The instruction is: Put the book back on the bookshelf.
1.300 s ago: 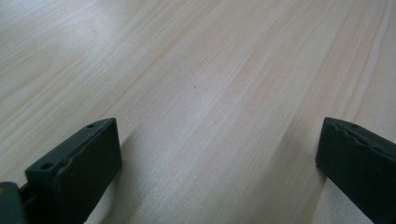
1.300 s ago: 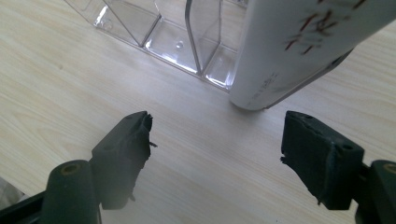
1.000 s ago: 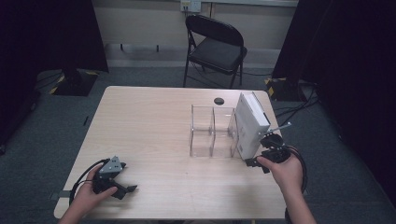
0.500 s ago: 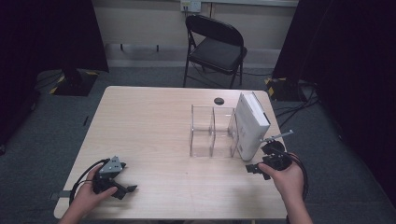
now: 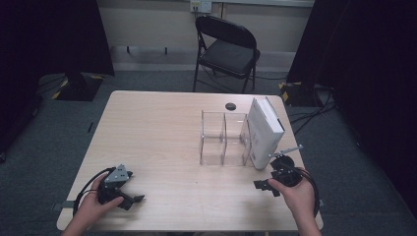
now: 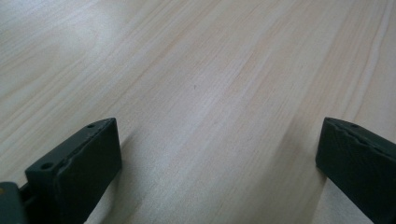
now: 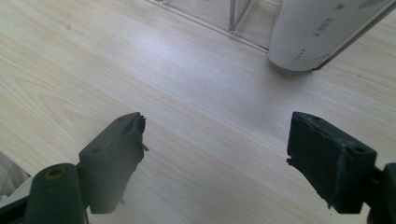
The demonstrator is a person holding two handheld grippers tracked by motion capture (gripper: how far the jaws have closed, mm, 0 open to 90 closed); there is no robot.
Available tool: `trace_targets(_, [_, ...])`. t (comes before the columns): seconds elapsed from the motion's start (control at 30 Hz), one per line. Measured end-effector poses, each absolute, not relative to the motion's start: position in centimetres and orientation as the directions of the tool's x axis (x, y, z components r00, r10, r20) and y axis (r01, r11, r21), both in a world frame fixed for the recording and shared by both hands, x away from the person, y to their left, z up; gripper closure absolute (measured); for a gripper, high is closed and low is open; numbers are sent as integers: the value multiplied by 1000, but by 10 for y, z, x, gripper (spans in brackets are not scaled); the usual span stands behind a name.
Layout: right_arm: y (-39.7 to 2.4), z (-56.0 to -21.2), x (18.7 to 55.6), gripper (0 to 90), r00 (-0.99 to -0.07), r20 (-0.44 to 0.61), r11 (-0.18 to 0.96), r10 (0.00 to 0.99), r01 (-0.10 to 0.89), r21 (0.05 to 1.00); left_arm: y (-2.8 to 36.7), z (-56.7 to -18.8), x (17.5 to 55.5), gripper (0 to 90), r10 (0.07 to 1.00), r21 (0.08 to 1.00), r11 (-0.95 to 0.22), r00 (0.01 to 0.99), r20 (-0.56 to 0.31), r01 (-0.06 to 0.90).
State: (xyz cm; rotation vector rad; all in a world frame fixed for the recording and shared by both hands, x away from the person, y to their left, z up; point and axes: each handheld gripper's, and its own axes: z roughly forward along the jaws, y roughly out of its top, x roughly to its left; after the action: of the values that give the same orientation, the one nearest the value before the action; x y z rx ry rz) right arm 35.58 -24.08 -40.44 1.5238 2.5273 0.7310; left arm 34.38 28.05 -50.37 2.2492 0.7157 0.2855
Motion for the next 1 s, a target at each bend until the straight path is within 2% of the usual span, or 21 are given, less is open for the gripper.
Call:
trace_targets(0.83, [-209,-432,352,170,-554,195,430,809,785,445,280,-504,344,0,575,718,-563,818,-15,409])
trace_targets(0.97, [-201,-434,352,170,-546,205,431,812,799,420,280,-504,344,0,575,718,-563,818,-15,409])
trace_targets(1.0, [-200,-436,353,171,-570,195,447,798,778,442,280,-504,344,0,575,718,-564,818,-14,408])
